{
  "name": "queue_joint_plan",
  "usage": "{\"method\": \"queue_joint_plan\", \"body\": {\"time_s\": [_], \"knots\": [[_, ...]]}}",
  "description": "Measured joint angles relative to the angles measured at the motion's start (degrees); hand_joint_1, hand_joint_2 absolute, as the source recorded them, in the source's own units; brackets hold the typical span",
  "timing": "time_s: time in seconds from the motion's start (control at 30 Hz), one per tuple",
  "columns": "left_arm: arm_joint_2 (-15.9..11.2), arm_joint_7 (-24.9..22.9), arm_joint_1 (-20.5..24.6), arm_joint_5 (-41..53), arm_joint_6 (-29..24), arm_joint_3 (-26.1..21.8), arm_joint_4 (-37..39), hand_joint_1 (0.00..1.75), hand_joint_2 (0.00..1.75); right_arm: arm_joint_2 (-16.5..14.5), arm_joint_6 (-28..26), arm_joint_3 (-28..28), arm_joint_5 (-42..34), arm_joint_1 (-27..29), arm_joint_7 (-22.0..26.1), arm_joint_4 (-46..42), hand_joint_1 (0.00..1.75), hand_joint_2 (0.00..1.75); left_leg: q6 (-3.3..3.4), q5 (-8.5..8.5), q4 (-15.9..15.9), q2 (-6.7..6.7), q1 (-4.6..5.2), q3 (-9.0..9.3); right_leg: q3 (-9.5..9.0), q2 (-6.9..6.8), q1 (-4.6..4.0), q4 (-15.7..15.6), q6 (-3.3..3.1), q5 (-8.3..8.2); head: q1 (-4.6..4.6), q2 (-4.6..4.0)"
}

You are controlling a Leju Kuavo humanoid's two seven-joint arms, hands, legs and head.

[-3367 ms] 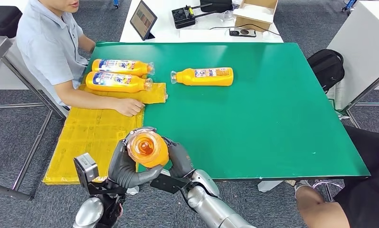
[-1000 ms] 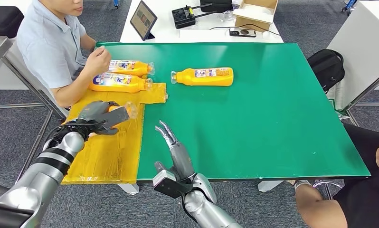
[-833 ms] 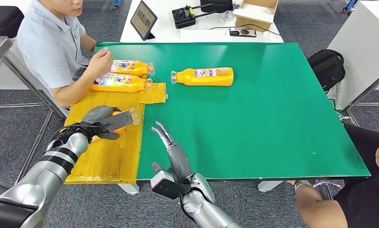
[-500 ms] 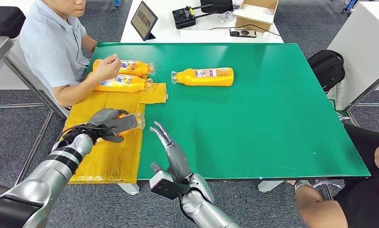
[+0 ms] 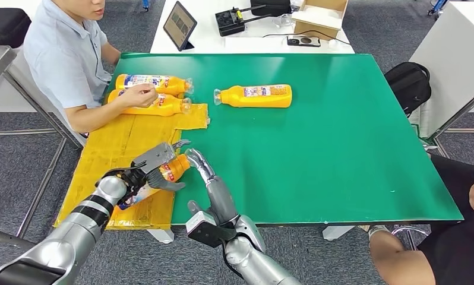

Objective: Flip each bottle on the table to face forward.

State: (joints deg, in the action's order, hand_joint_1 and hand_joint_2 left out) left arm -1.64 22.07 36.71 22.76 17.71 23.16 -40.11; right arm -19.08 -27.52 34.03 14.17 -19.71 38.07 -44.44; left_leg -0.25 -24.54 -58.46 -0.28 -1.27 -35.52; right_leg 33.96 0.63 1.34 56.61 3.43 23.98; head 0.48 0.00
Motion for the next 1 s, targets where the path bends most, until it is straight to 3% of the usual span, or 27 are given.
{"method": "queue_joint_plan", "body": {"time_s": [0.13,0.4,0.63,0.77,1.0], "knots": [[0.8,0.3,-2.2,-3.8,-3.8,-1.1,-4.4,0.0,1.75,0.2,-0.6,0.3,-0.6,0.0,0.0,0.0,0.0,0.0,0.0,0.0,0.0,0.0,0.0,0.0,-0.01,0.0,0.0,0.0,0.0,0.0,0.0,0.0],[3.3,1.9,-7.0,-5.0,-18.3,-5.3,-16.7,0.0,1.75,0.5,-0.7,0.7,-0.5,0.0,0.0,0.0,0.0,0.0,0.0,-0.01,0.0,0.0,0.0,-0.02,0.01,0.0,0.0,0.0,0.0,0.0,-0.01,0.0],[5.7,3.9,-9.4,-10.8,-22.1,-9.8,-24.3,0.0,1.75,0.7,-3.6,1.3,-1.9,0.6,0.0,-2.0,0.0,0.0,0.0,0.0,0.0,-0.01,0.0,-0.02,0.01,0.0,0.0,0.0,0.0,0.0,-0.01,0.0],[7.3,3.4,-12.2,-19.4,-22.3,-12.1,-29.7,0.0,1.75,2.0,-11.0,1.5,-2.2,3.9,0.0,-12.3,0.0,1.75,0.0,-0.02,0.0,0.0,0.01,-0.02,0.03,0.0,0.01,0.0,0.0,0.0,-0.01,0.0],[9.0,1.5,-19.4,-25.9,-26.0,-14.3,-38.5,0.0,1.75,3.6,-12.5,-4.7,12.3,14.7,0.0,-38.9,0.0,1.75,-0.01,-0.1,0.0,-0.03,0.01,-0.08,0.07,-0.01,0.0,0.0,-0.02,0.05,-0.01,0.0]]}}
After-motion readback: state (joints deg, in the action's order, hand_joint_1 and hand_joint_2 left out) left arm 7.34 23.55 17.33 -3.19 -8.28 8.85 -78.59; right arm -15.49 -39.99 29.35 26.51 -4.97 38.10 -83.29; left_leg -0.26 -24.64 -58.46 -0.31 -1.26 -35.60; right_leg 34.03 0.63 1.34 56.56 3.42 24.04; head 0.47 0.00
